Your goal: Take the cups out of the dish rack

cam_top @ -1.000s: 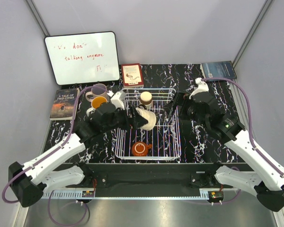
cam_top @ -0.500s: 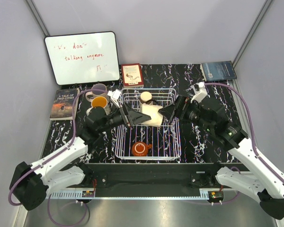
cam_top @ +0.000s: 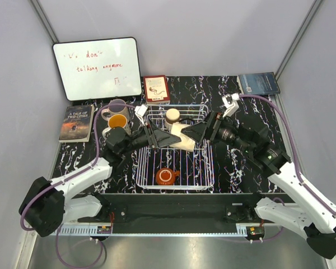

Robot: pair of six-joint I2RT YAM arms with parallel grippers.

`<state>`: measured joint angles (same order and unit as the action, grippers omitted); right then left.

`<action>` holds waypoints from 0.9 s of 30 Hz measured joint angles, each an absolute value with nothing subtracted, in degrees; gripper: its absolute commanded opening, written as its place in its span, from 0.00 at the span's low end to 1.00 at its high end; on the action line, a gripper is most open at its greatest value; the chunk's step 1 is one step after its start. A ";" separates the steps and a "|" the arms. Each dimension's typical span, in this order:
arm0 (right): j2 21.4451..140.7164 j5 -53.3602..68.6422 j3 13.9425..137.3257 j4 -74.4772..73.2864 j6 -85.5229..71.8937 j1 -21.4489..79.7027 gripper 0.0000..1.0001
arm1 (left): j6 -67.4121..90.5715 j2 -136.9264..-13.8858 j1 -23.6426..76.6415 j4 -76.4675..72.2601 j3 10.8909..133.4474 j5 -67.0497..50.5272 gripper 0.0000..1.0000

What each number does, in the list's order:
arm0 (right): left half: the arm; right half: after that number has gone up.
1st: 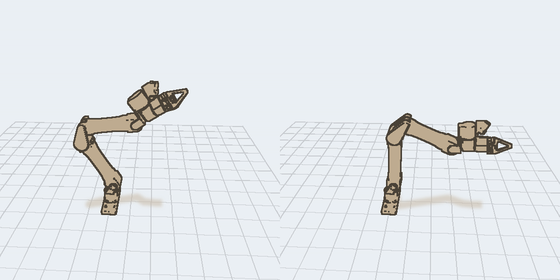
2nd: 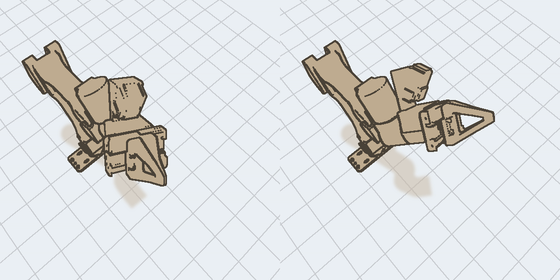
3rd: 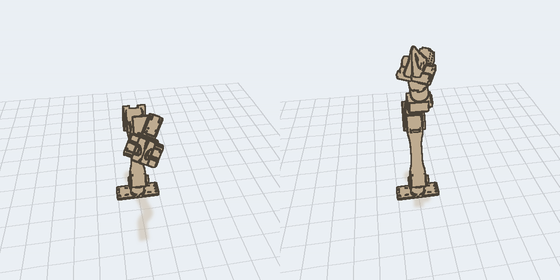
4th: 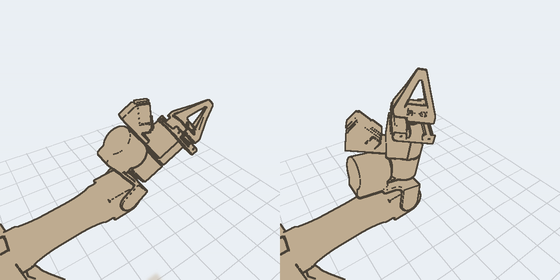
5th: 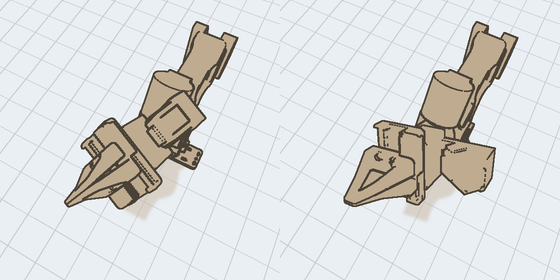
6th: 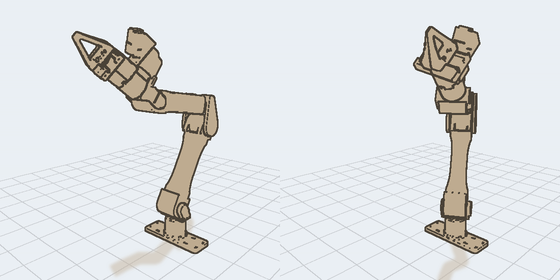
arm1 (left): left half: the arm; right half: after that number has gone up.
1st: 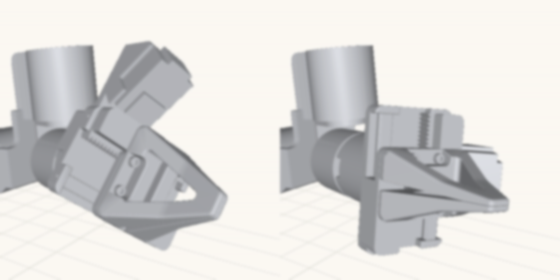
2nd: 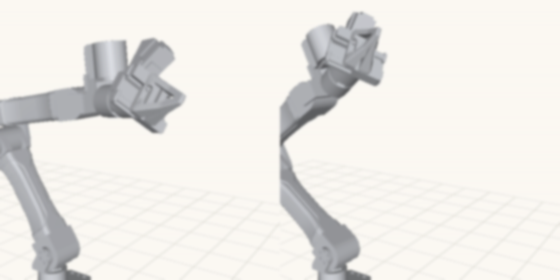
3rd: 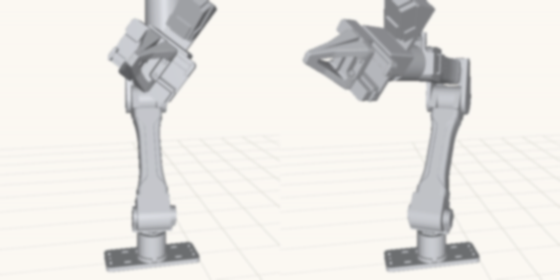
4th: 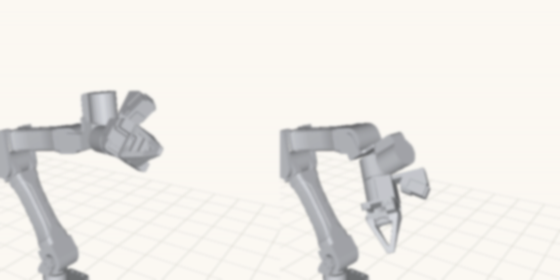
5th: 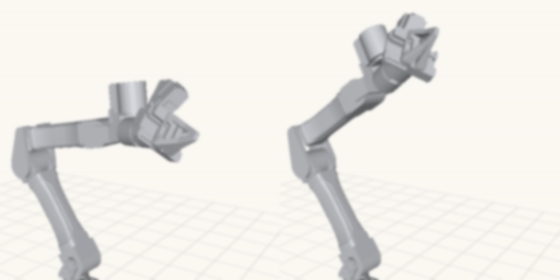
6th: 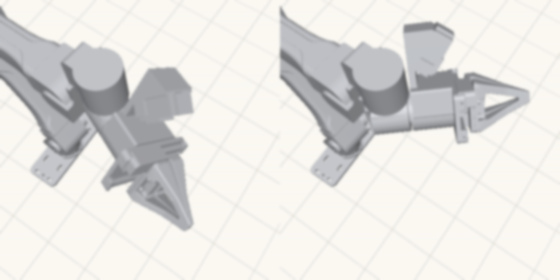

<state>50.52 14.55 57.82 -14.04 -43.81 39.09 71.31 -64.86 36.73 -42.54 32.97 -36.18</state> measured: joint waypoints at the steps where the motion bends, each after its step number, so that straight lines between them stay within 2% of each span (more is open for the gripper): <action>1: 51.00 15.11 57.74 -13.54 -43.97 39.09 0.90 | 71.72 -65.14 36.73 -43.48 32.97 -36.60 0.00; 7: 53.15 18.17 57.47 -11.86 -44.58 39.05 0.75 | 73.87 -66.96 36.62 -47.35 32.97 -38.39 0.00; 13: 53.82 19.44 57.47 -11.49 -44.66 39.03 0.65 | 75.37 -68.07 36.45 -50.06 32.97 -39.33 0.00; 19: 54.89 21.58 57.47 -10.52 -44.84 38.98 0.61 | 75.64 -68.45 36.36 -51.51 32.97 -40.03 0.00; 23: 56.16 23.33 57.39 -9.89 -45.56 38.94 0.51 | 75.96 -69.19 36.25 -52.36 32.97 -40.60 0.00; 26: 56.60 24.25 57.12 -8.84 -46.59 38.74 0.38 | 76.12 -69.69 36.01 -52.88 32.97 -41.28 0.00; 27: 56.64 24.71 57.08 -8.49 -46.83 38.70 0.30 | 76.12 -69.80 35.99 -53.06 32.97 -41.45 0.00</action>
<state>56.64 24.71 57.08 -8.49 -46.83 38.70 76.12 -69.80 35.99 -53.06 32.97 -41.45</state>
